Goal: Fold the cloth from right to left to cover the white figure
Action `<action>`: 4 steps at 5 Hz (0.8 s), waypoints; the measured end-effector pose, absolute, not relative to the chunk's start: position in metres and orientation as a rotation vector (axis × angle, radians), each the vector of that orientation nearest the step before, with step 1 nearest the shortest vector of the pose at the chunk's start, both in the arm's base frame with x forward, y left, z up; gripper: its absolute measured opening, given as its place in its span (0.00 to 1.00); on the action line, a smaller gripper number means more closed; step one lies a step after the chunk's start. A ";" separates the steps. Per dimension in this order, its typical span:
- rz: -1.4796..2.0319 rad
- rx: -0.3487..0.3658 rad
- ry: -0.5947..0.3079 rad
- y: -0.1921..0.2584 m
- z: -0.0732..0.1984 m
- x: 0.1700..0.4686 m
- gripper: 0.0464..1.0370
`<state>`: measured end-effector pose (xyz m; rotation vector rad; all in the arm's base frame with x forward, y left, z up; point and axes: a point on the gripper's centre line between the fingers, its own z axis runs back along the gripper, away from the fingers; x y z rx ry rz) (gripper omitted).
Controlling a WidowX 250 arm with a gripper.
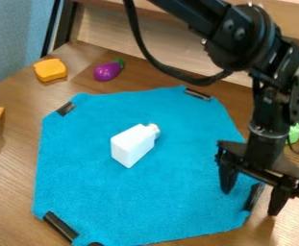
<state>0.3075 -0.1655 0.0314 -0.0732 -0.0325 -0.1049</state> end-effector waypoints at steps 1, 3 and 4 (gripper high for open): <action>-0.080 -0.040 -0.037 -0.162 0.025 0.308 0.62; -0.065 -0.049 -0.040 -0.163 0.024 0.307 0.13; -0.075 -0.060 -0.040 -0.166 0.027 0.309 0.03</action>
